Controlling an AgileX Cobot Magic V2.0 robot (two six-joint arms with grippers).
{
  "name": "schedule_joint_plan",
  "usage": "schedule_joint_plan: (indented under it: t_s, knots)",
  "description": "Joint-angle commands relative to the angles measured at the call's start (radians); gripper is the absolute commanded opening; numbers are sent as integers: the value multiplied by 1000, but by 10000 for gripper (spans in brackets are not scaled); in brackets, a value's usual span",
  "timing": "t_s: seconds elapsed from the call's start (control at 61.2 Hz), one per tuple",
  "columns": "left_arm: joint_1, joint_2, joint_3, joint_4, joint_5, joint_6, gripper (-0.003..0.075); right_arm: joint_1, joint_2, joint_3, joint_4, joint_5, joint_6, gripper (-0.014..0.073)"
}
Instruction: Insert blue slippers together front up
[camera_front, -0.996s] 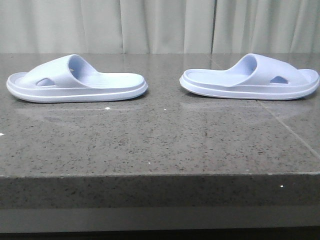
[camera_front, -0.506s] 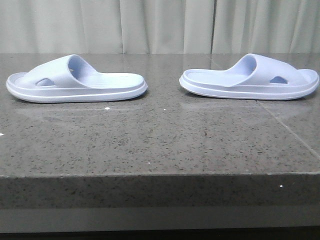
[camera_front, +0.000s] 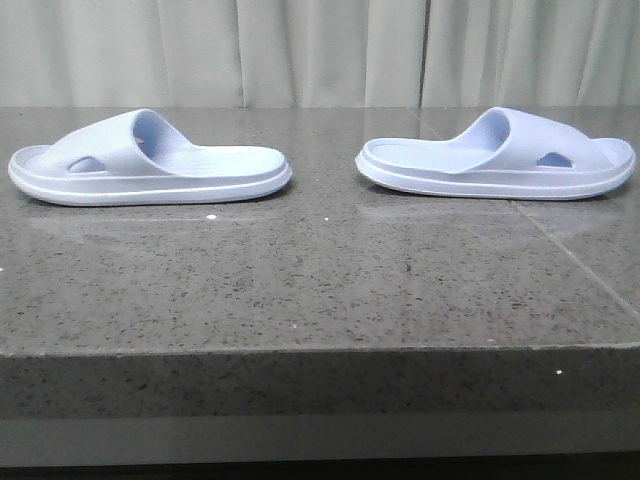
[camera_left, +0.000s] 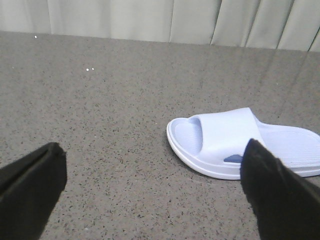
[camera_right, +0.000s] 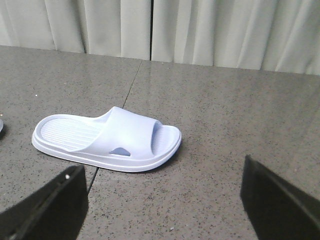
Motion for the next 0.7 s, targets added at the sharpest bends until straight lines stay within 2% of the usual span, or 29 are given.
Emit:
schedule_joint_plan:
  t_s: [0.0, 0.131, 0.261, 0.327, 0.392, 0.474, 0.523, 0.572, 0.686]
  knots:
    - [1, 116, -87, -16, -87, -9, 634, -3, 16, -38, -7, -84, -4, 643]
    - [5, 303, -201, -28, -84, -9, 496, -3, 16, -38, -7, -74, -4, 643]
    - [75, 456, -321, -87, -48, -9, 381, -3, 16, -38, -7, -71, -4, 643]
    - [118, 525, -383, -146, 13, 1, 337, -3, 16, -38, -7, -71, -4, 643]
    - [159, 589, -440, -237, 103, 70, 300, -3, 16, -38, -7, -71, -4, 643]
    - [208, 663, -500, -438, 221, 255, 267, -3, 16, -38, -7, -71, -4, 643]
    - [242, 719, -538, -626, 310, 384, 262, -3, 16, -38, -7, -71, -4, 643]
    - [272, 758, -561, -737, 372, 461, 262, -3, 16, -38, -7, -69, -4, 643]
    - [337, 851, -626, -810, 514, 498, 262, -3, 16, -38, -7, -65, -4, 643]
